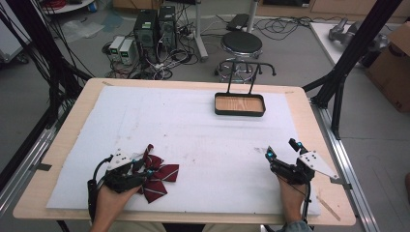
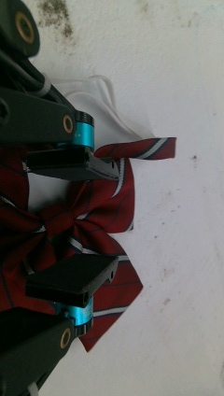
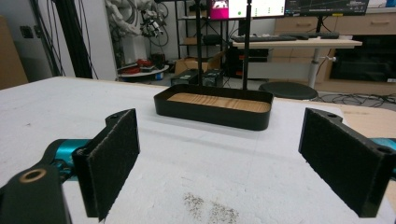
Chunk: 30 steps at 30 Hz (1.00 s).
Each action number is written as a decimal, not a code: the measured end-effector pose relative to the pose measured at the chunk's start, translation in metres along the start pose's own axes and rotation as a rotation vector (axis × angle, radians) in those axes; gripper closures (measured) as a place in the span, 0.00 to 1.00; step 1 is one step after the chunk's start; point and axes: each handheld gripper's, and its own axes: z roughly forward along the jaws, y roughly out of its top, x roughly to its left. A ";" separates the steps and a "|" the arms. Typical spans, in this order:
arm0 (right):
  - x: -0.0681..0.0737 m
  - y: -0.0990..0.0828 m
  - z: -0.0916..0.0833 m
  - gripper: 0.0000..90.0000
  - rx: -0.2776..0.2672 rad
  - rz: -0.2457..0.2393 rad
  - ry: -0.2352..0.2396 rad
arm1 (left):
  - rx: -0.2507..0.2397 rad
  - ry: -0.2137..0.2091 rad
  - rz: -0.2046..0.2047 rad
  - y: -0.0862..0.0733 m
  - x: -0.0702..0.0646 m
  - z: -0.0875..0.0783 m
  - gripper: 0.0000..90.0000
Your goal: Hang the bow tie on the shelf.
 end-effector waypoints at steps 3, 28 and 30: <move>0.000 0.000 0.000 0.13 -0.001 -0.004 0.000 | 0.019 0.003 0.001 -0.001 -0.001 0.002 0.58; 0.000 0.000 0.000 0.13 0.003 0.000 -0.002 | -0.048 -0.122 0.211 0.023 -0.018 -0.004 0.85; 0.001 0.000 0.000 0.13 0.004 0.001 -0.001 | -0.057 -0.133 0.231 0.027 -0.019 -0.005 0.85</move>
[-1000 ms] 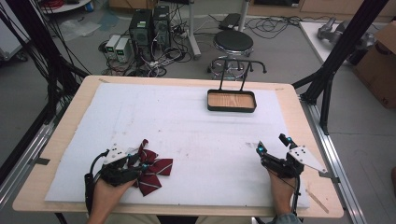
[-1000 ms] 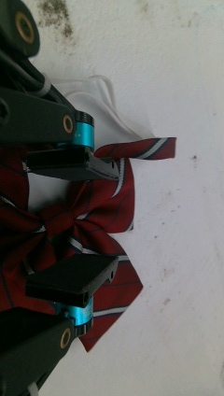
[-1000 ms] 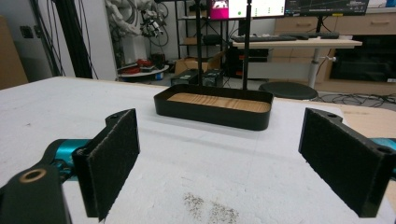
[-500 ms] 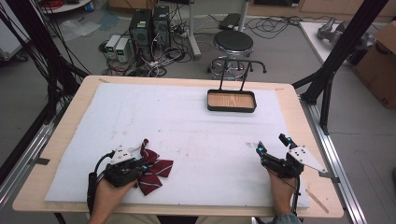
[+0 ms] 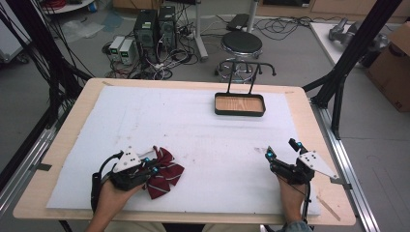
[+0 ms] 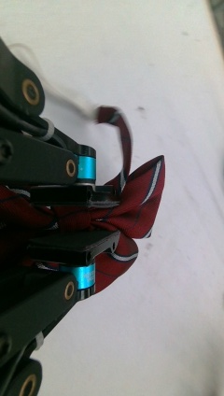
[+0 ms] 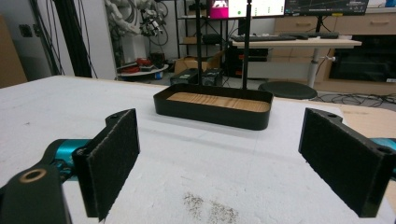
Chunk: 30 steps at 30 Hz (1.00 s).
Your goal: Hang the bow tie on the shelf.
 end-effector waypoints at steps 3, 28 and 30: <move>0.000 0.000 0.000 0.13 0.001 0.001 0.003 | -0.022 -0.021 0.051 0.011 0.000 0.000 0.85; -0.001 0.000 0.001 0.13 0.003 0.006 0.010 | -0.146 -0.441 0.201 0.152 0.042 0.052 0.85; -0.001 0.000 0.001 0.13 0.004 0.008 0.007 | -0.153 -0.456 0.198 0.158 0.045 0.055 0.85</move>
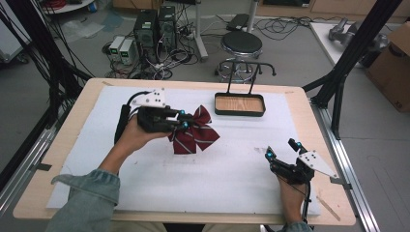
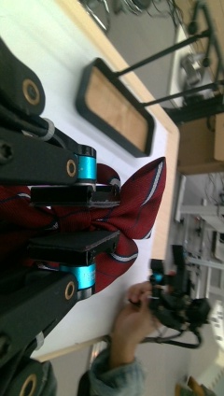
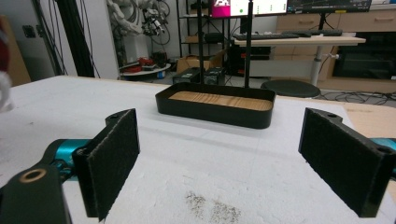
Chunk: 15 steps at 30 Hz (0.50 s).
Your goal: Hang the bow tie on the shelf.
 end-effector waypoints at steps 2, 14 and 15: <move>0.000 0.000 0.000 0.13 -0.001 0.000 0.000 | -0.018 -0.017 -0.006 0.008 0.011 0.004 0.85; -0.001 0.000 0.000 0.13 0.002 0.002 0.004 | -0.065 -0.004 -0.033 0.038 0.071 0.027 0.85; -0.001 0.000 0.001 0.13 0.002 0.002 0.002 | -0.069 -0.005 -0.038 0.039 0.076 0.028 0.85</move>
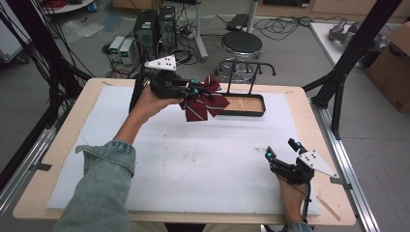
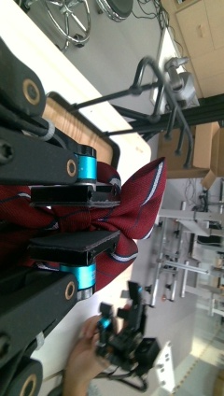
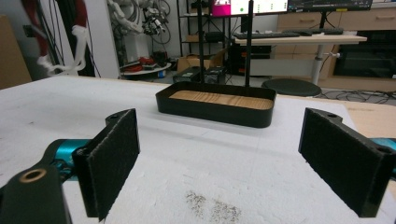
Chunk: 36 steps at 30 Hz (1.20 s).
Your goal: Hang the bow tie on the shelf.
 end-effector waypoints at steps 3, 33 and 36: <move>0.000 0.000 0.000 0.13 -0.001 -0.001 0.000 | -0.007 0.005 -0.010 0.006 0.013 0.007 0.85; 0.001 0.000 0.001 0.13 0.000 -0.004 0.019 | -0.124 0.184 -0.044 0.016 0.066 0.070 0.85; 0.001 0.000 0.001 0.13 0.001 -0.003 0.018 | -0.133 0.192 -0.056 0.016 0.070 0.071 0.85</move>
